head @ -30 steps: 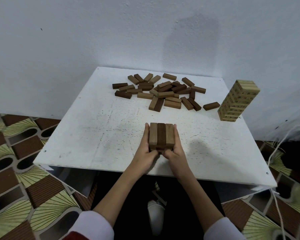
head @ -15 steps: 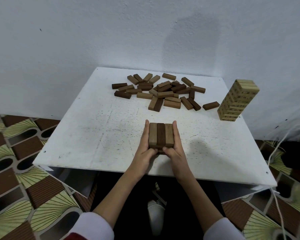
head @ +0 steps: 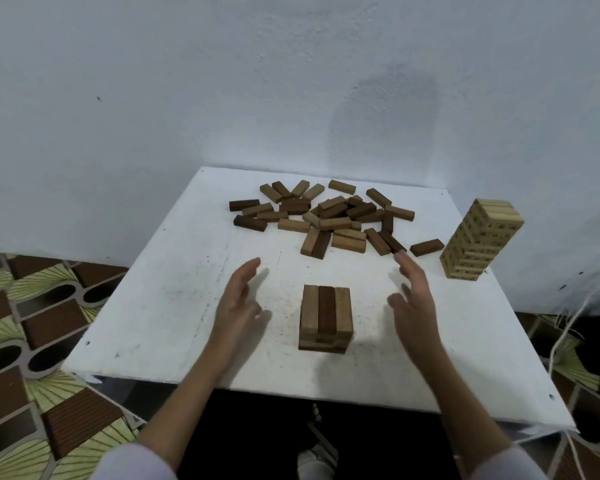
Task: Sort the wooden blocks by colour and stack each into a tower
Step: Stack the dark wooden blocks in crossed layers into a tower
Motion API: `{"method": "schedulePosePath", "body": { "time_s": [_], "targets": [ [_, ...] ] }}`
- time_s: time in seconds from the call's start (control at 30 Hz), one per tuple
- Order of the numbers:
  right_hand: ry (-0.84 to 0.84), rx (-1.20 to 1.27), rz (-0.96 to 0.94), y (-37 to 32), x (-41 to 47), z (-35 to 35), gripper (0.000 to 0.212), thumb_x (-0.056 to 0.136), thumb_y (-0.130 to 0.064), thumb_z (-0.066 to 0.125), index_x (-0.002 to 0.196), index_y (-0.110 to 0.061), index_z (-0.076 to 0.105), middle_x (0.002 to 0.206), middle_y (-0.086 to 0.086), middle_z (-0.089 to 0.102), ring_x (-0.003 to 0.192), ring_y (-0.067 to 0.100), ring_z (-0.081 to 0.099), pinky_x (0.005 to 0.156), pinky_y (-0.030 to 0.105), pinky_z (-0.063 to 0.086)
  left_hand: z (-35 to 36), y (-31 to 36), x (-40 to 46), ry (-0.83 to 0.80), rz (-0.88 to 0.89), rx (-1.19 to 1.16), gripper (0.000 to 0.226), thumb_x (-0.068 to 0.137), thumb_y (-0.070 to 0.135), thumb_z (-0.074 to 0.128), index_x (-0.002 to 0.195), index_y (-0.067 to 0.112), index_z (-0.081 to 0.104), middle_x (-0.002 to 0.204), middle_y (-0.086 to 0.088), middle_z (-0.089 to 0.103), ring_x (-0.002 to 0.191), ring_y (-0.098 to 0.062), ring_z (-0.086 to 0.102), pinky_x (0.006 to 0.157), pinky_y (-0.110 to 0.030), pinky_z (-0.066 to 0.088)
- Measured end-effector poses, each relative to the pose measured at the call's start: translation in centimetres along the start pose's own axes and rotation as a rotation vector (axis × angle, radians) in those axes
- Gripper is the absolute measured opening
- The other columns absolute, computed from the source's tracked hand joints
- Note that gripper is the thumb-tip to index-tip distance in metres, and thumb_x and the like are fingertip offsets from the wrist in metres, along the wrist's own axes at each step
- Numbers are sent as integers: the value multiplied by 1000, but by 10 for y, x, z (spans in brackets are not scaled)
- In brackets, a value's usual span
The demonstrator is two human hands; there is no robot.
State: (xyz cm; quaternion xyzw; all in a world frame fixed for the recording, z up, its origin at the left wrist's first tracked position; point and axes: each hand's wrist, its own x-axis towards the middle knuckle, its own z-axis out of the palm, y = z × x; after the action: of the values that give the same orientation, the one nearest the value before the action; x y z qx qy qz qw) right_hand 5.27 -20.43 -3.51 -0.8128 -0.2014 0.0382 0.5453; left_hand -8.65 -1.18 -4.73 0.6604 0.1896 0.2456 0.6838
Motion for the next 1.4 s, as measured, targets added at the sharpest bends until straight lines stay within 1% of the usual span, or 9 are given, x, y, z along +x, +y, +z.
{"method": "schedulePosePath", "body": {
  "time_s": [0.1, 0.23, 0.5, 0.63, 0.83, 1.03, 1.17, 1.27, 1.4],
  "targets": [
    [-101, -347, 5, 8, 55, -3, 57, 90, 4, 44, 143, -14, 33, 156, 6, 14, 143, 25, 11, 113, 35, 15, -7, -3, 39, 18, 88, 406, 54, 88, -5, 49, 136, 20, 43, 140, 8, 43, 123, 2, 38, 110, -29, 30],
    [-80, -649, -3, 26, 109, 6, 50, 97, -21, 43, 144, -12, 30, 156, 18, 9, 142, 37, 6, 114, 45, 10, 7, -3, 88, -94, 201, 643, 52, 91, 5, 55, 138, 21, 41, 145, 4, 37, 131, -6, 28, 108, -25, 22],
    [-182, -950, 242, 42, 153, 16, 65, 92, -65, 13, 149, -35, 1, 158, 3, -9, 142, 40, -9, 106, 64, -11, 32, -7, 150, -289, 311, 934, 66, 81, 43, 44, 143, 22, 35, 152, 3, 25, 139, -17, 15, 111, -32, 16],
    [-248, -931, 230, 39, 156, 31, 62, 95, -59, 16, 150, -33, 4, 159, 2, 1, 144, 35, -4, 109, 60, -11, 37, -18, 163, -379, 275, 995, 69, 84, 45, 45, 147, 23, 26, 157, 6, 14, 143, -18, 6, 113, -31, 11],
    [-327, -840, 63, 22, 141, 66, 56, 98, -50, 26, 149, -28, 15, 158, 5, 8, 144, 27, 4, 113, 50, -5, 37, -34, 163, -325, 298, 1014, 71, 85, 55, 34, 147, 21, 27, 154, 6, 22, 140, -18, 15, 116, -36, 17],
    [-478, -636, -18, -1, 120, 99, 56, 99, -43, 32, 149, -22, 17, 157, 9, 6, 145, 23, -1, 114, 46, -8, 17, -41, 148, -138, 283, 900, 62, 92, 32, 56, 144, 13, 30, 148, -1, 29, 135, -11, 23, 107, -15, 14],
    [-560, -395, -95, -16, 111, 106, 45, 99, -30, 39, 142, -17, 33, 155, 3, 14, 143, 24, 10, 117, 39, 11, -3, -39, 144, -80, 300, 965, 60, 88, 45, 45, 140, 17, 38, 145, 0, 34, 133, -13, 26, 107, -21, 19],
    [-440, -302, -261, -21, 121, 97, 32, 97, -13, 42, 128, -14, 49, 139, -1, 35, 128, 12, 30, 107, 23, 27, -6, -34, 153, -22, 357, 1012, 64, 84, 54, 34, 134, 17, 47, 143, 1, 39, 130, -18, 30, 109, -35, 28],
    [-120, -379, -269, -5, 178, 79, 28, 88, 0, 45, 110, -9, 61, 119, 7, 51, 115, 22, 43, 95, 30, 35, 17, -24, 167, -90, 474, 1085, 66, 84, 54, 32, 133, 14, 49, 144, -5, 40, 132, -23, 30, 110, -43, 28]
  ]
}}
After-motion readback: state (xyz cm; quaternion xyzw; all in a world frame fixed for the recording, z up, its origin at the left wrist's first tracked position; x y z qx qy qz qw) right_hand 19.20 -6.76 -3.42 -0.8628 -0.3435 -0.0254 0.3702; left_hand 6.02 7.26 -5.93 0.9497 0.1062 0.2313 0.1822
